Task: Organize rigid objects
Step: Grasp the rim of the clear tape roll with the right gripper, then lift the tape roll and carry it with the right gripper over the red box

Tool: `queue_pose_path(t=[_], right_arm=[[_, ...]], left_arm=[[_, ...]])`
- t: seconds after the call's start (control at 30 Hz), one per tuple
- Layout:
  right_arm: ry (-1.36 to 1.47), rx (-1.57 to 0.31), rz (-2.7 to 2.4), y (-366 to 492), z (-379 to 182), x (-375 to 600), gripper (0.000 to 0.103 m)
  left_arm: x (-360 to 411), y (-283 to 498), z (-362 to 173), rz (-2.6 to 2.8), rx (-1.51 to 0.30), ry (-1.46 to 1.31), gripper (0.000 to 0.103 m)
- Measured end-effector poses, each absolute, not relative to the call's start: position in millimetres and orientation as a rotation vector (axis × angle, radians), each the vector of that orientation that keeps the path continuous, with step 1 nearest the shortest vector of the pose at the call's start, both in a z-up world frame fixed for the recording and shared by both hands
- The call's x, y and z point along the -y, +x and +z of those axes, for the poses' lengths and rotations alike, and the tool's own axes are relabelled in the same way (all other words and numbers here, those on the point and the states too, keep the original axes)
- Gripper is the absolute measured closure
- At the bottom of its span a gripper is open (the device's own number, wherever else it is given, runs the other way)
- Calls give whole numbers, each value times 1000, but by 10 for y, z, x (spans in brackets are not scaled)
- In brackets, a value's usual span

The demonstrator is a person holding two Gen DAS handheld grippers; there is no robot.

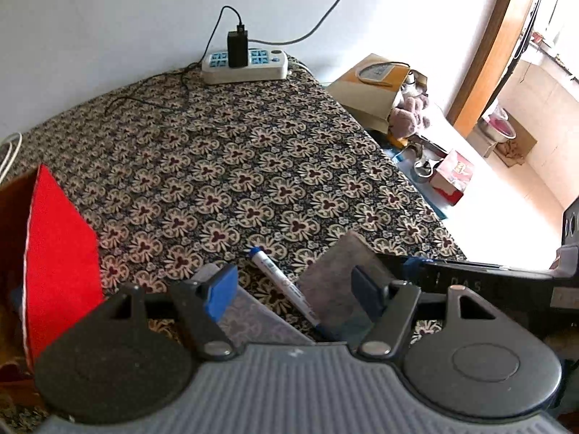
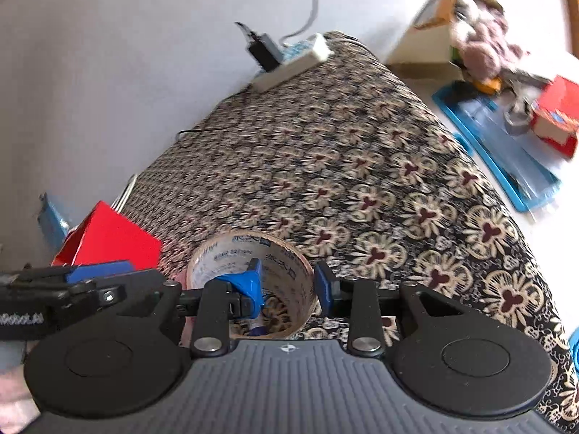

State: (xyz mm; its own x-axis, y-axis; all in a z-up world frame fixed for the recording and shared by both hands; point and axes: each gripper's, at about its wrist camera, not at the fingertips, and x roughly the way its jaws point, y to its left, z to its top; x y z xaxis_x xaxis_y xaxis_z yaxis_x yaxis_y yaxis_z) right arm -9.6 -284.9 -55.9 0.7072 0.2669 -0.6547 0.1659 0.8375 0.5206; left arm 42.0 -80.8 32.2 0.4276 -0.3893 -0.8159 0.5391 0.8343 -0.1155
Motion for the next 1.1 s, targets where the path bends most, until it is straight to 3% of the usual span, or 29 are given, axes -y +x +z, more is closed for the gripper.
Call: queue_pose_path(t=[0.2, 0.37, 0.53, 0.7, 0.77, 1.1], right_arm=[[629, -778, 44, -137, -551, 2812, 88], [641, -820, 57, -152, -596, 2750, 88], [653, -889, 28, -141, -735, 2666, 91], [718, -920, 31, -168, -805, 2630, 94], [702, -918, 24, -179, -784, 2581, 96], [638, -810, 27, -287, -391, 2316, 103]], left_arm=[[761, 437, 289, -582, -984, 151, 33], [715, 517, 151, -560, -1041, 142, 49], [696, 526, 77, -569, -1054, 140, 47], [877, 464, 11, -604, -1054, 204, 59], [942, 427, -36, -612, -1062, 235, 78], [704, 284, 156, -619, -969, 237, 88]])
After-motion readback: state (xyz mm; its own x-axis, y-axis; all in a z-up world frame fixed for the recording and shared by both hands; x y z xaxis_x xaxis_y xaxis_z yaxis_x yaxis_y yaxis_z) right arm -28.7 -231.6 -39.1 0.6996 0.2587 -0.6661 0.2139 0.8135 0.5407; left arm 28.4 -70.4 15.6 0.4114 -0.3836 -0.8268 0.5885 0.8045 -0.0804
